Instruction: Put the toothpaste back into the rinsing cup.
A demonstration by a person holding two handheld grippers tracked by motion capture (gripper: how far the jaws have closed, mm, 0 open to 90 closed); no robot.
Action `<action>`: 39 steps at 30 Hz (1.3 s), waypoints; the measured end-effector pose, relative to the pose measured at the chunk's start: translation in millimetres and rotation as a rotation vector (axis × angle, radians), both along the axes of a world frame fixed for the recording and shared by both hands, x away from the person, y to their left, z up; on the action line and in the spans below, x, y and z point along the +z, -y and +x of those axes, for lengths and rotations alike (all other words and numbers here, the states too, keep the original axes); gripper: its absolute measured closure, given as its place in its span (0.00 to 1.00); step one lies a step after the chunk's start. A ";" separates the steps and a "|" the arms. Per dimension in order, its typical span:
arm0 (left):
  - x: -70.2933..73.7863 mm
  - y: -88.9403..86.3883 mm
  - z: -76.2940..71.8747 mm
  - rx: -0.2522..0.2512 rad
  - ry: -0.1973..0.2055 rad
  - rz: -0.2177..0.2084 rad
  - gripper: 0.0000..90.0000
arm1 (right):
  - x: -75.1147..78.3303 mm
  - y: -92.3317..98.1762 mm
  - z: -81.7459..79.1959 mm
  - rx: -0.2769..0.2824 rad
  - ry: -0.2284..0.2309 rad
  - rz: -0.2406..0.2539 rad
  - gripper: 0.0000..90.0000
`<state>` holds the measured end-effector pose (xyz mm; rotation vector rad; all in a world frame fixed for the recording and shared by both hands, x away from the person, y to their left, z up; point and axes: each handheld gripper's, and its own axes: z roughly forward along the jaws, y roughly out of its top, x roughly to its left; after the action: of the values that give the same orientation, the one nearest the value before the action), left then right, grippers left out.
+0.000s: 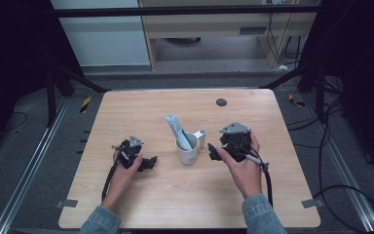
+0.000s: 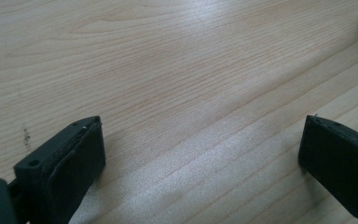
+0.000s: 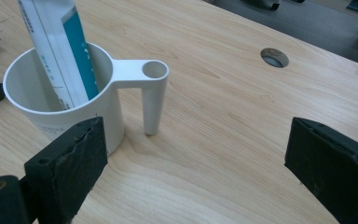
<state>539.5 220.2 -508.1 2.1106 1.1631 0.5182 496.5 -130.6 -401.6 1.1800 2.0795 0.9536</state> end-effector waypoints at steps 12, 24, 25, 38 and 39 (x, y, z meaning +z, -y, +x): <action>0.0 0.1 -0.1 0.001 0.000 -0.001 0.00 | 0.1 45.3 -8.7 -0.032 -0.018 -0.036 0.10; 0.0 0.1 -0.1 0.002 0.000 -0.001 0.00 | -7.3 84.6 -18.9 -0.077 -0.028 -0.022 0.11; 0.0 0.1 -0.1 0.002 0.000 -0.001 0.00 | -8.1 86.7 -19.4 -0.081 -0.030 -0.020 0.11; 0.0 0.0 -0.1 0.001 0.000 0.001 0.00 | -24.4 122.8 -24.4 -0.152 -0.043 0.001 0.13; 0.0 0.1 -0.1 0.001 0.000 0.000 0.00 | -25.7 124.3 -24.3 -0.156 -0.049 0.005 0.13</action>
<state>539.3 220.1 -508.1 2.1105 1.1646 0.5187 472.2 -255.0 -427.3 1.3591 1.9897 0.8654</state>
